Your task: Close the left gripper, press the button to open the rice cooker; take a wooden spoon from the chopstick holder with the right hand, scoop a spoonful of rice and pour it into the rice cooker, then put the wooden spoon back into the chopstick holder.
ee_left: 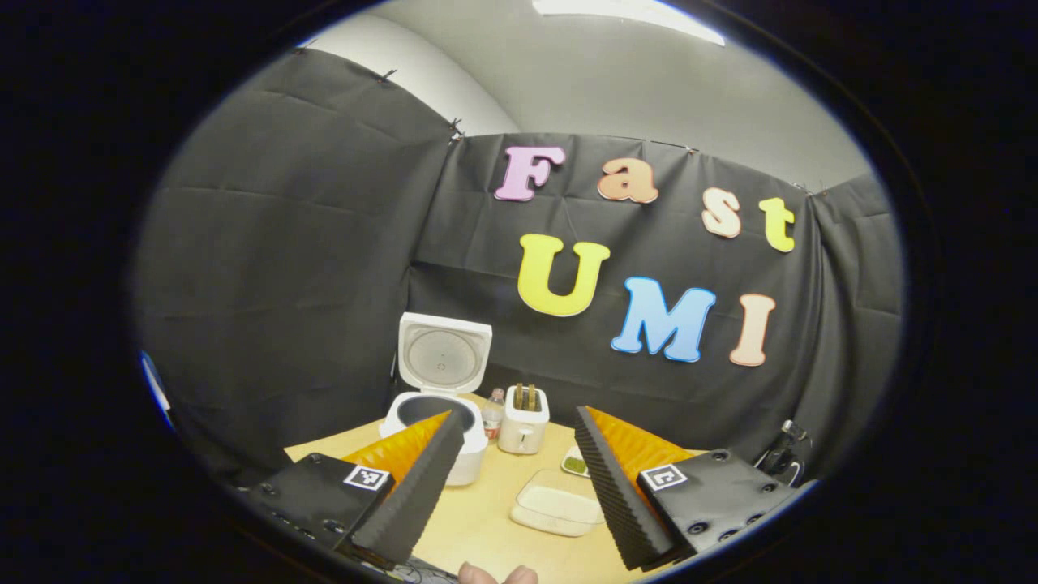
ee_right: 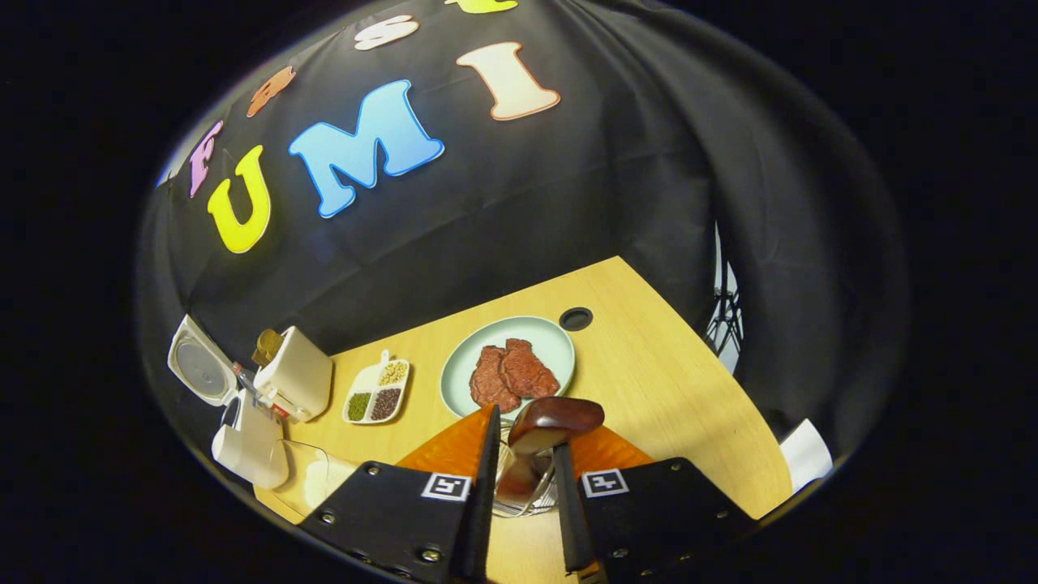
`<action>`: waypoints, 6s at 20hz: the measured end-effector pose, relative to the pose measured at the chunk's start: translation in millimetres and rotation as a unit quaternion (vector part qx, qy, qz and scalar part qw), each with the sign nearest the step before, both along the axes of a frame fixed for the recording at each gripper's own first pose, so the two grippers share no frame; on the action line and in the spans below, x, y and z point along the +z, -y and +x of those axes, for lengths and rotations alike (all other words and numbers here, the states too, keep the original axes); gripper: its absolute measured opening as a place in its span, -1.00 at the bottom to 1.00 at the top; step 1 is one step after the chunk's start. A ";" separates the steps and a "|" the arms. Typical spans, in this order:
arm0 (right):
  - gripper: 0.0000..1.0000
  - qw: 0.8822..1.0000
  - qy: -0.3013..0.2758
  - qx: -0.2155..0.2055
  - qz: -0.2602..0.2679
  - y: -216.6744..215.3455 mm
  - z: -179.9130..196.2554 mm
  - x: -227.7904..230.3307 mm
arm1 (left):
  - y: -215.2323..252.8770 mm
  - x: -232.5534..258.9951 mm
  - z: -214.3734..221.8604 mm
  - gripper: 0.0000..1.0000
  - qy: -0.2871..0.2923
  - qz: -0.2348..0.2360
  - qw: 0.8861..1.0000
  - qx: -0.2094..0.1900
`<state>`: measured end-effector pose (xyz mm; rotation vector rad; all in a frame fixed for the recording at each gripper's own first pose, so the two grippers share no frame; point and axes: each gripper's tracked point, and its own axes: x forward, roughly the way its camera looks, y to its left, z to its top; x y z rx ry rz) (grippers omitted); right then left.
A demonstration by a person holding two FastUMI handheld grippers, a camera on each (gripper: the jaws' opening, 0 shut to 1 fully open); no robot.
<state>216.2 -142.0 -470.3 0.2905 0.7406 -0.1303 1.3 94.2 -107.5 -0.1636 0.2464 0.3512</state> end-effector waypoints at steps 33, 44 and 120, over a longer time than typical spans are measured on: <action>0.77 0.954 0.264 0.049 -0.133 -239.4 -72.9 300.4 | -229.4 26.5 202.3 0.93 0.097 0.010 0.995 -0.025; 0.77 0.948 0.237 0.061 -0.202 -311.8 -79.0 299.5 | -365.2 -98.2 422.9 0.92 -0.016 0.045 0.999 -0.005; 0.78 0.924 0.338 0.066 -0.168 -178.2 -188.1 444.6 | 57.8 110.5 18.2 0.99 0.102 0.012 0.972 -0.211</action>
